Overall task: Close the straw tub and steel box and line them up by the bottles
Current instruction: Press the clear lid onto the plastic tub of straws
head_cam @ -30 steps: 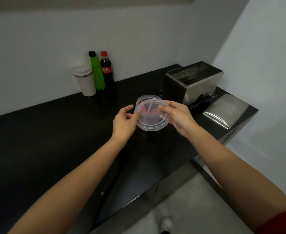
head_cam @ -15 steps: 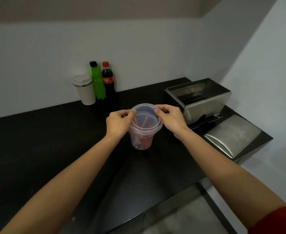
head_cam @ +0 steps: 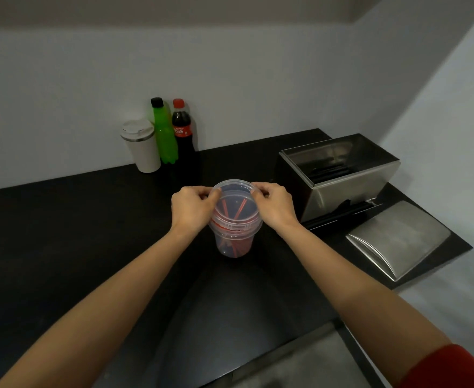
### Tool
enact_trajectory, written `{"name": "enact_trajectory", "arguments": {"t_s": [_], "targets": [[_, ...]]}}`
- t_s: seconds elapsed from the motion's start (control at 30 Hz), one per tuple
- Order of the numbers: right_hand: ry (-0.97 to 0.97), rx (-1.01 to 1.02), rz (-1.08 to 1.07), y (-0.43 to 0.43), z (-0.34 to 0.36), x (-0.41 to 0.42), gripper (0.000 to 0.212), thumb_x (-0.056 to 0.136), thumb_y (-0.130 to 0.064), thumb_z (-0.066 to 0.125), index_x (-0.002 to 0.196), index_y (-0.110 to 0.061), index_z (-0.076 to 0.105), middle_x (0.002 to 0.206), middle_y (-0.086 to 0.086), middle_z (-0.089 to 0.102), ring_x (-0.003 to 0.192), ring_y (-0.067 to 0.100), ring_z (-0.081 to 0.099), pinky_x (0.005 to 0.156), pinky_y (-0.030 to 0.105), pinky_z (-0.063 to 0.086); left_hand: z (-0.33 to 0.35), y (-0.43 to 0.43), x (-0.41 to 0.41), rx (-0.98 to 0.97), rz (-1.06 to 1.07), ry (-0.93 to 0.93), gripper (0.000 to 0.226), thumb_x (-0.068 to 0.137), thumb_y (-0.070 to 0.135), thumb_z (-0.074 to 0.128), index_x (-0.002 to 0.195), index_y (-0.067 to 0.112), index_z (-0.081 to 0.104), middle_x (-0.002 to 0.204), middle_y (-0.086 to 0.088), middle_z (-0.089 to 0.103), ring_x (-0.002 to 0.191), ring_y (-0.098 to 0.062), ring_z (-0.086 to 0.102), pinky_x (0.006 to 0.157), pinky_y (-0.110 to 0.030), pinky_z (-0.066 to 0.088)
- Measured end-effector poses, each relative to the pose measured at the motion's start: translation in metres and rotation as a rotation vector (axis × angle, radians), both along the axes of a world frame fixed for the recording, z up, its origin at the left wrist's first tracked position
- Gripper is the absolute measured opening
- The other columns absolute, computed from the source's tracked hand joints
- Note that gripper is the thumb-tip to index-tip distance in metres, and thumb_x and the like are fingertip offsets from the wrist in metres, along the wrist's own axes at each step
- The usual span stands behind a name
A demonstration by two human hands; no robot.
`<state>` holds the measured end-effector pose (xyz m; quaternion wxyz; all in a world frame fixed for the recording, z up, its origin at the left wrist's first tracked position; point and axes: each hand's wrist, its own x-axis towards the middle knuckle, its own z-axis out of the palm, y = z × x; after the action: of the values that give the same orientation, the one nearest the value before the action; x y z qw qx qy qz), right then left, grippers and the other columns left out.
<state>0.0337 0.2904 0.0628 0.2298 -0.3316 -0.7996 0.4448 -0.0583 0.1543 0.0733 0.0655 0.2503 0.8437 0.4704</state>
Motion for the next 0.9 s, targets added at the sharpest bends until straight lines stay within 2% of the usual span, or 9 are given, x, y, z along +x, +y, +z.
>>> {"name": "enact_trajectory", "arguments": {"t_s": [0.13, 0.27, 0.37, 0.57, 0.7, 0.77, 0.83, 0.9], "targets": [[-0.025, 0.021, -0.002, 0.001, -0.007, -0.004, 0.032, 0.091, -0.021, 0.054, 0.123, -0.016, 0.057, 0.125, 0.003, 0.055, 0.093, 0.001, 0.048, 0.061, 0.006, 0.034, -0.002, 0.0, -0.005, -0.032, -0.013, -0.032, 0.029, 0.089, 0.03, 0.059, 0.11, 0.011, 0.067, 0.076, 0.001, 0.068, 0.065, -0.01, 0.066, 0.058, -0.022, 0.055], [-0.01, 0.012, -0.006, 0.002, -0.013, -0.005, 0.031, 0.092, -0.022, 0.053, 0.122, -0.016, 0.058, 0.122, 0.003, 0.055, 0.09, 0.001, 0.049, 0.063, 0.008, 0.035, -0.009, 0.001, -0.006, -0.027, 0.001, -0.065, 0.025, 0.089, 0.029, 0.059, 0.106, 0.013, 0.068, 0.073, 0.006, 0.065, 0.064, -0.005, 0.064, 0.051, -0.013, 0.046], [0.018, -0.006, -0.014, 0.001, -0.017, -0.002, 0.029, 0.092, -0.023, 0.053, 0.119, -0.016, 0.06, 0.12, 0.002, 0.057, 0.088, 0.001, 0.051, 0.065, 0.009, 0.038, -0.011, 0.003, -0.005, -0.019, -0.002, -0.077, 0.024, 0.089, 0.027, 0.059, 0.107, 0.012, 0.067, 0.076, 0.007, 0.064, 0.067, -0.004, 0.064, 0.054, -0.013, 0.046], [0.051, -0.009, -0.01, 0.0, -0.026, 0.003, 0.031, 0.093, -0.025, 0.051, 0.122, -0.018, 0.058, 0.122, 0.001, 0.056, 0.104, 0.006, 0.053, 0.082, 0.019, 0.046, -0.014, 0.006, -0.002, -0.012, -0.025, -0.035, 0.023, 0.09, 0.027, 0.058, 0.105, 0.012, 0.067, 0.076, 0.008, 0.062, 0.067, -0.005, 0.063, 0.056, -0.014, 0.047], [0.079, 0.006, 0.015, -0.002, -0.026, 0.003, 0.033, 0.095, -0.022, 0.048, 0.127, -0.018, 0.054, 0.127, 0.001, 0.056, 0.109, 0.004, 0.051, 0.089, 0.021, 0.045, -0.018, 0.007, -0.003, -0.036, -0.034, 0.024, 0.03, 0.09, 0.031, 0.057, 0.11, 0.012, 0.066, 0.101, -0.004, 0.063, 0.078, -0.009, 0.064, 0.068, -0.022, 0.053], [0.08, -0.008, 0.027, -0.003, -0.025, 0.003, 0.034, 0.095, -0.021, 0.046, 0.129, -0.018, 0.052, 0.129, 0.001, 0.056, 0.114, 0.008, 0.052, 0.094, 0.025, 0.045, -0.02, 0.006, -0.003, -0.048, -0.038, 0.045, 0.03, 0.09, 0.032, 0.057, 0.111, 0.012, 0.066, 0.107, -0.006, 0.06, 0.082, -0.01, 0.063, 0.073, -0.027, 0.054], [0.089, -0.033, 0.035, -0.005, -0.025, 0.003, 0.035, 0.096, -0.022, 0.045, 0.13, -0.018, 0.051, 0.13, 0.002, 0.056, 0.118, 0.011, 0.052, 0.098, 0.031, 0.046, -0.022, 0.005, -0.003, -0.054, -0.038, 0.077, 0.031, 0.091, 0.033, 0.056, 0.112, 0.013, 0.065, 0.104, -0.002, 0.057, 0.079, -0.007, 0.06, 0.07, -0.021, 0.05], [0.103, -0.034, 0.037, -0.007, -0.026, 0.003, 0.035, 0.096, -0.022, 0.044, 0.13, -0.018, 0.051, 0.131, 0.002, 0.056, 0.12, 0.012, 0.051, 0.1, 0.031, 0.044, -0.026, 0.004, -0.002, -0.055, -0.034, 0.117, 0.031, 0.091, 0.033, 0.055, 0.113, 0.013, 0.065, 0.1, 0.002, 0.053, 0.075, -0.003, 0.054, 0.066, -0.015, 0.042]]}}
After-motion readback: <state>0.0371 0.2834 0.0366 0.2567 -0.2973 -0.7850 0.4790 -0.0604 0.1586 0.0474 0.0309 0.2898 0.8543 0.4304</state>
